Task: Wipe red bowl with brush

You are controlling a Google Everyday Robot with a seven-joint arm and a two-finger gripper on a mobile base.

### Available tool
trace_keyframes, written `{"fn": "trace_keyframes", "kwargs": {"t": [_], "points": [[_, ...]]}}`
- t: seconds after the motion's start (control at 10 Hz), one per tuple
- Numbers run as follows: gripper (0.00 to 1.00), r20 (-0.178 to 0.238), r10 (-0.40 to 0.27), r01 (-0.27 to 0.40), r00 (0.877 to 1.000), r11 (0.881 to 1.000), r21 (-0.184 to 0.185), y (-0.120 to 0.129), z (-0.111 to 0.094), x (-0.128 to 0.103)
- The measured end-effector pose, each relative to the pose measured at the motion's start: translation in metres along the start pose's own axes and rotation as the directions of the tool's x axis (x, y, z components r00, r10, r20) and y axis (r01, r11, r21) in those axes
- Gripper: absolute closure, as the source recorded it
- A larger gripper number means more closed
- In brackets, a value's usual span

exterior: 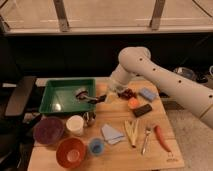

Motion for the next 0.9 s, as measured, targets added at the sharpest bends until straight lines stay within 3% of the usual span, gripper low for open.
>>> {"fn": "trace_keyframes", "kwargs": {"t": [0.3,0.4,0.6,0.9], "points": [[1.0,-0.013,-0.172,0.172,0.985,0.985,-0.026,0.037,-0.015,-0.027],[1.0,-0.02,-0.241,0.24,0.97,0.97,-0.046,0.056,-0.013,-0.034],[1.0,-0.035,-0.322,0.318,0.946,0.944,-0.088,0.084,-0.005,-0.039],[1.0,-0.031,-0.376,0.367,0.926,0.916,-0.16,0.126,0.018,-0.038]]}}
